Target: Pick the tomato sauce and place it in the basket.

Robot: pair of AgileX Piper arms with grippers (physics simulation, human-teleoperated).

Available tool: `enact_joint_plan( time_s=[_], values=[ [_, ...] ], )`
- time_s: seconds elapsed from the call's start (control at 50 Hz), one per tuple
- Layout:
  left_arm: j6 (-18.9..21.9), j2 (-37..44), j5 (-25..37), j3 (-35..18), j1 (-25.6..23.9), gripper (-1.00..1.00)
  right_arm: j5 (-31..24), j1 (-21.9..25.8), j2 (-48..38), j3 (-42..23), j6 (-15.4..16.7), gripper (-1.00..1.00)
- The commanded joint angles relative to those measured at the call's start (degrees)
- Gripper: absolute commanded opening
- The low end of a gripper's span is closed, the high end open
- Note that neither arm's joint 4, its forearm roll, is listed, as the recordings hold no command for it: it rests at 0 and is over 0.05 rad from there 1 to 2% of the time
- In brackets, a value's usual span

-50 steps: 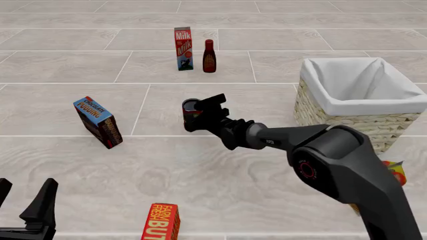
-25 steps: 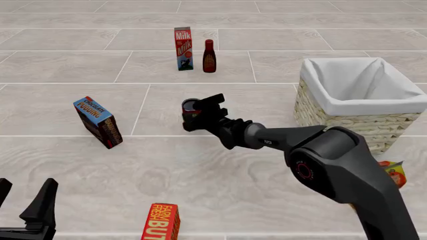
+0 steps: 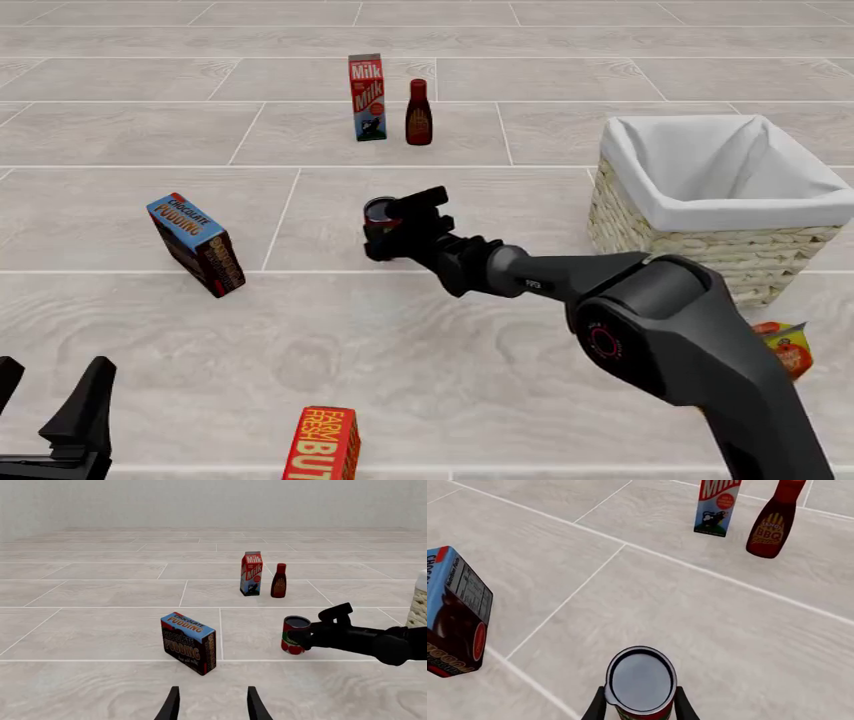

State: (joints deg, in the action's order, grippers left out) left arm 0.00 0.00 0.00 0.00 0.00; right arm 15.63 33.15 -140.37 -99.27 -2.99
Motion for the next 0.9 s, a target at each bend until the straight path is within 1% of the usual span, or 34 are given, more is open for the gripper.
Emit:
enact_joint_plan(
  time_s=[0.02, 0.28, 0.3, 0.68, 0.9],
  values=[
    [0.0, 0.0, 0.0, 0.0, 0.0, 1.0, -0.64, 0.15, -0.92, -1.55, -0.47, 1.0],
    [0.0, 0.0, 0.0, 0.0, 0.0, 1.0, -0.99, 0.25, -1.78, -2.69, -1.73, 1.0],
    [0.0, 0.0, 0.0, 0.0, 0.0, 1.0, -0.16, 0.21, -1.38, -1.98, -1.66, -1.0],
    [0.0, 0.0, 0.0, 0.0, 0.0, 1.0, 0.47, 1.02, -0.76, -0.5, -1.87, -1.0],
    [0.0, 0.0, 0.0, 0.0, 0.0, 1.0, 2.45, 1.45, 3.09, 3.68, -2.08, -1.0]
  ],
)
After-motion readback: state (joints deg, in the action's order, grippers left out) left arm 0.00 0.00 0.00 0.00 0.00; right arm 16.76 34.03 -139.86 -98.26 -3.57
